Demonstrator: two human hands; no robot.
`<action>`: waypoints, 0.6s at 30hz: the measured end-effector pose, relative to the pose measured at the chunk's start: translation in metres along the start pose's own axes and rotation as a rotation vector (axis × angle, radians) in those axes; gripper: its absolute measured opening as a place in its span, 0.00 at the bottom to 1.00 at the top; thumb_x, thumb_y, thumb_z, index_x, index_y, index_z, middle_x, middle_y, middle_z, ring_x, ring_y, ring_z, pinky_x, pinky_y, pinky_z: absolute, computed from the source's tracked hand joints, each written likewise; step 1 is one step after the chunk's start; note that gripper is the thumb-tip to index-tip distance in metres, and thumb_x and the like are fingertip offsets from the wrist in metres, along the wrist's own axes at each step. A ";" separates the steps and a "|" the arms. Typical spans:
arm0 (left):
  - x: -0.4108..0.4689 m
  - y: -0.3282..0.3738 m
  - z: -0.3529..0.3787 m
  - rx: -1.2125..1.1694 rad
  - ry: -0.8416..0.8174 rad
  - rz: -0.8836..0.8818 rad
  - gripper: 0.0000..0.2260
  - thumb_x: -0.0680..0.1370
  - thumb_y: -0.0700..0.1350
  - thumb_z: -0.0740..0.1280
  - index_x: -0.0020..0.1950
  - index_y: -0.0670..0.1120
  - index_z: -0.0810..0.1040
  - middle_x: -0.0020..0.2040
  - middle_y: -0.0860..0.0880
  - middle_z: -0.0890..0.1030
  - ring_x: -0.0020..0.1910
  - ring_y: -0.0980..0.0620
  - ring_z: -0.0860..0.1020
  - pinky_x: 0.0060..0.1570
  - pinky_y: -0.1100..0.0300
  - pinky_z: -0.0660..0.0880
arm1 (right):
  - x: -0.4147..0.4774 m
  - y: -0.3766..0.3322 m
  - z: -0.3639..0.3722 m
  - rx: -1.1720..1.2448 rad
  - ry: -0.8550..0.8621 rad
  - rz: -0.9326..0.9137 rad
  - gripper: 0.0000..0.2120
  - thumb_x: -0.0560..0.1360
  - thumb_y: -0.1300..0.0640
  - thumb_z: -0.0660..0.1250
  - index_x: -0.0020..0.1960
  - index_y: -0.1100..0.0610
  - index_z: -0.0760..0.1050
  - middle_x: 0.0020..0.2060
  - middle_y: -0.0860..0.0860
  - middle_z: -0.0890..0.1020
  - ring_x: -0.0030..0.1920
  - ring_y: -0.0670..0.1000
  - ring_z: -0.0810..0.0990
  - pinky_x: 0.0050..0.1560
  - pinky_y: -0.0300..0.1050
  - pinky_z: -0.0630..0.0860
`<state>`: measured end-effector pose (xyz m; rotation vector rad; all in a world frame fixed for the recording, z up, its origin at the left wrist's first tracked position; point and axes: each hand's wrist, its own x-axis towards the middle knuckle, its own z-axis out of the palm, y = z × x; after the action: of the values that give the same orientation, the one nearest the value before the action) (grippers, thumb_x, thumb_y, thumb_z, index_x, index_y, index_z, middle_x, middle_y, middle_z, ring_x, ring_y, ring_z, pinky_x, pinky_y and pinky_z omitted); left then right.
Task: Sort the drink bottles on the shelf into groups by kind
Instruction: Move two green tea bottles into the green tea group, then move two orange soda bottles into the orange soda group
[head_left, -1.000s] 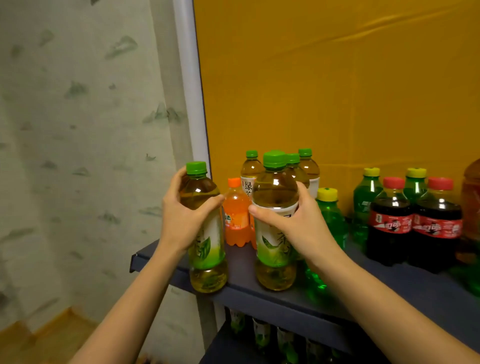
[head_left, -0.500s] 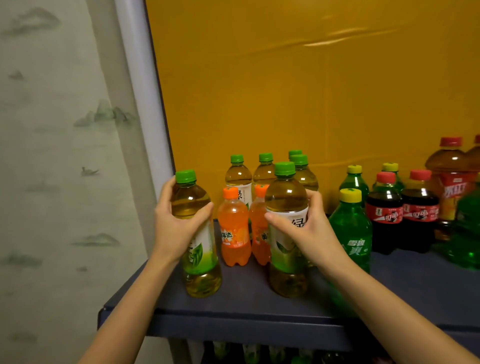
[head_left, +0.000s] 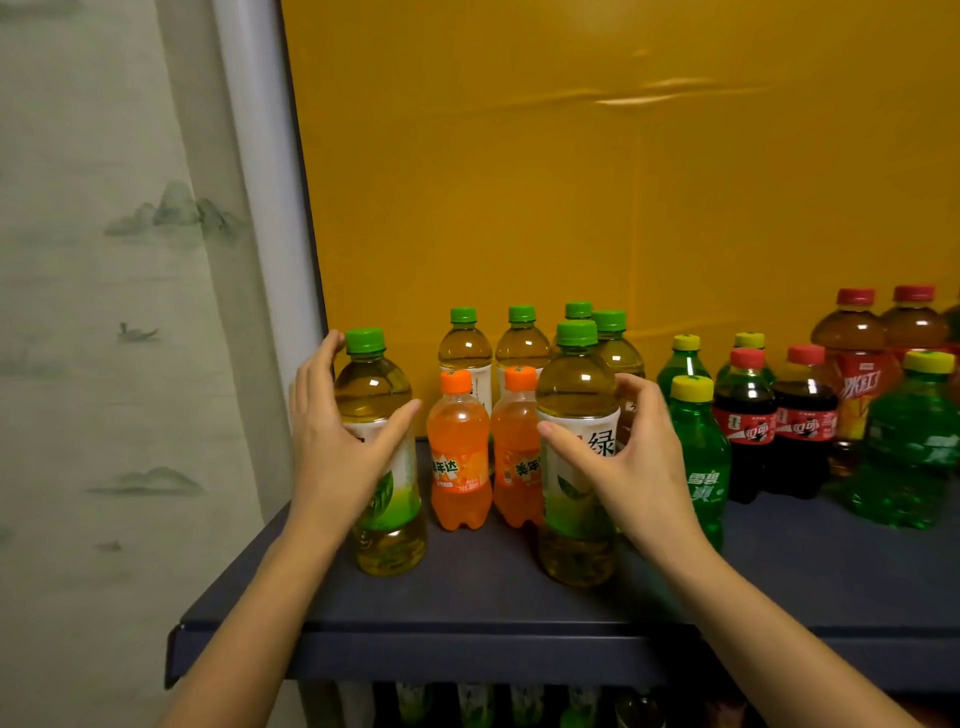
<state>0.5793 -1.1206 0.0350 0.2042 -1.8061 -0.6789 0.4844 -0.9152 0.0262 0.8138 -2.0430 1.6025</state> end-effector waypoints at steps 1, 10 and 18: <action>-0.005 0.006 0.001 0.054 0.059 0.063 0.34 0.69 0.46 0.73 0.71 0.46 0.61 0.68 0.44 0.67 0.67 0.55 0.63 0.66 0.56 0.66 | 0.000 0.000 0.000 -0.034 0.021 -0.015 0.39 0.63 0.44 0.74 0.68 0.55 0.62 0.62 0.50 0.69 0.58 0.42 0.66 0.48 0.23 0.65; -0.058 0.041 0.041 -0.029 -0.106 0.154 0.23 0.75 0.41 0.64 0.69 0.47 0.63 0.67 0.51 0.67 0.68 0.59 0.63 0.68 0.72 0.58 | -0.016 -0.017 0.003 -0.143 0.162 -0.389 0.27 0.72 0.56 0.67 0.69 0.58 0.63 0.62 0.47 0.64 0.66 0.43 0.63 0.68 0.31 0.59; -0.038 0.041 0.074 0.045 -0.143 -0.256 0.33 0.76 0.38 0.63 0.74 0.38 0.46 0.75 0.38 0.52 0.75 0.43 0.54 0.72 0.55 0.53 | -0.016 -0.047 0.035 -0.313 -0.236 -0.408 0.28 0.77 0.62 0.58 0.74 0.59 0.53 0.75 0.53 0.57 0.75 0.49 0.55 0.74 0.40 0.54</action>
<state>0.5323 -1.0438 0.0115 0.4325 -1.9526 -0.8506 0.5290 -0.9539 0.0407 1.2451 -2.0402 0.9762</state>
